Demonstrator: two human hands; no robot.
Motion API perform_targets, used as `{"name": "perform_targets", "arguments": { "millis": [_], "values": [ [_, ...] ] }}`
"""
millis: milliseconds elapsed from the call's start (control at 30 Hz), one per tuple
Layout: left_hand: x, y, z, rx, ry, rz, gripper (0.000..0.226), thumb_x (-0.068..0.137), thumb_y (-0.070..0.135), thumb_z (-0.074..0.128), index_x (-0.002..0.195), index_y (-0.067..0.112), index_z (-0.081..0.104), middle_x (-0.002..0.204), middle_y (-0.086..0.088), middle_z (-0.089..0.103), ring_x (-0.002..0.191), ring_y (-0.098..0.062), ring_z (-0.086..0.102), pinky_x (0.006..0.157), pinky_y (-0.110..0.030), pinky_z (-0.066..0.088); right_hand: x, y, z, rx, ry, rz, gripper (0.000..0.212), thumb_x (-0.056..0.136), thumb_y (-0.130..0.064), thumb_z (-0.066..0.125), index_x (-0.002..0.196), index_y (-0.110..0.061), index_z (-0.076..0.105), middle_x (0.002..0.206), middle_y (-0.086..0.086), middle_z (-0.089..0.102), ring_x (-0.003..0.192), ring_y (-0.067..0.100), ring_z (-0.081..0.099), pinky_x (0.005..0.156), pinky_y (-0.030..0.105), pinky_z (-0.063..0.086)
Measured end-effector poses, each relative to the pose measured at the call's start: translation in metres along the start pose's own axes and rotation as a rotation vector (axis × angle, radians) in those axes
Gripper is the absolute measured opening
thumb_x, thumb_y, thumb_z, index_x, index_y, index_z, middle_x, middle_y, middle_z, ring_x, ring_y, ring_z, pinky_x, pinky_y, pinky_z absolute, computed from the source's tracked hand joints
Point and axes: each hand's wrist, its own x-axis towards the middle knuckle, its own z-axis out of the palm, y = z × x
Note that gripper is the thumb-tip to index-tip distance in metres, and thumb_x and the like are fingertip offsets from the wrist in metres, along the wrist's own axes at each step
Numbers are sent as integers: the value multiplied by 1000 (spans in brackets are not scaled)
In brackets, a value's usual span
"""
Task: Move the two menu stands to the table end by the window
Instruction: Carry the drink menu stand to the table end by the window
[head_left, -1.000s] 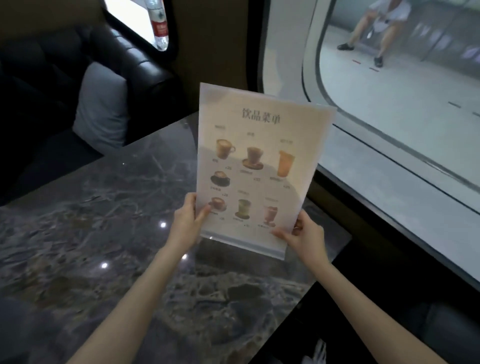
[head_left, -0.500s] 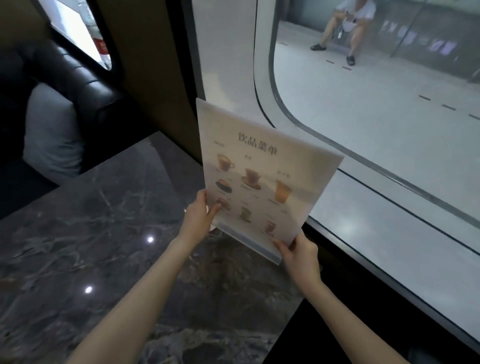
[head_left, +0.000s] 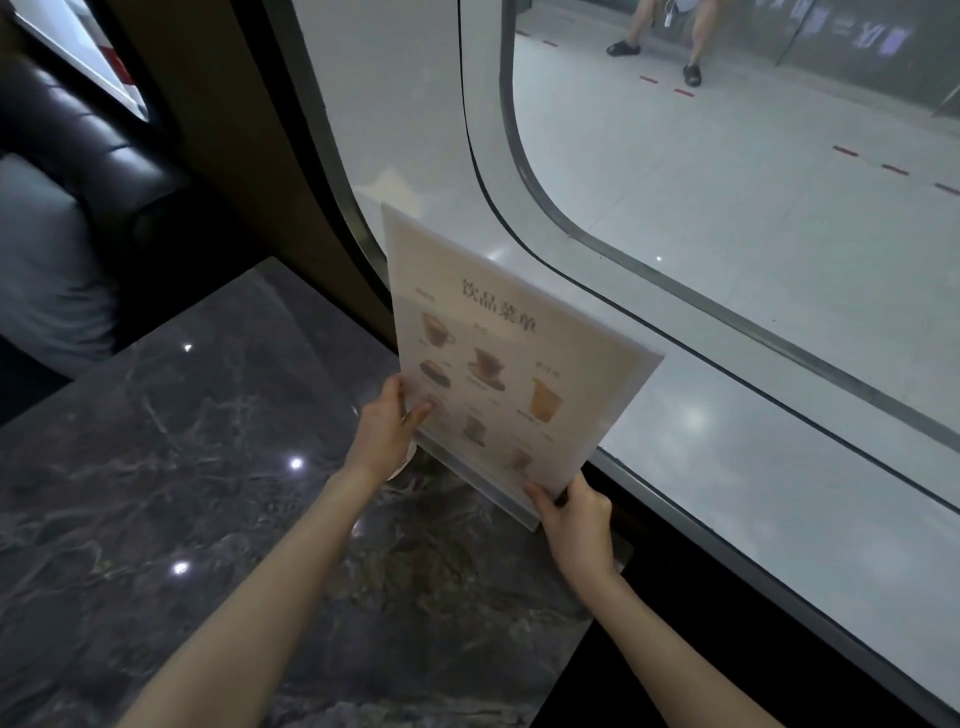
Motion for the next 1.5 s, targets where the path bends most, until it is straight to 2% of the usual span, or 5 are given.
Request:
{"name": "perform_targets", "arguments": {
  "millis": [200,733,1067,1333,1500],
  "values": [
    [-2,0,0,-19,25,10,43,90,18,54,127,1,41,129,-14,55,117,-26,52,78,-7,33,1,1,6,6,-24,-9,34,82,-12,66,113,-1,56,87,23,69,79,34,65,67,37,50],
    [-4,1,-5,32,-105,-32,58,92,29,50,138,5,27,141,-15,45,126,-32,45,98,-35,38,-3,5,-3,-214,-134,-20,31,89,-33,54,106,-7,51,89,20,67,79,37,64,59,36,46],
    [-46,-8,-18,351,-30,-58,44,95,30,40,132,8,40,134,-19,48,120,-35,46,89,-43,41,-33,-1,-3,-495,-134,26,32,93,-35,44,83,-6,55,86,15,70,76,30,65,58,34,50],
    [-118,-36,-61,512,94,41,32,93,29,41,104,6,60,105,-16,62,97,-36,58,77,-43,46,-70,-52,34,-493,-281,-189,21,92,-27,45,87,-8,51,95,19,64,87,36,61,65,37,45],
    [-178,-62,-111,650,213,78,29,83,28,44,81,8,64,84,-11,68,80,-33,65,63,-38,50,-107,-104,78,-468,-359,-484,32,91,-28,48,117,-9,49,120,13,58,112,29,54,86,39,45]
  ]
}}
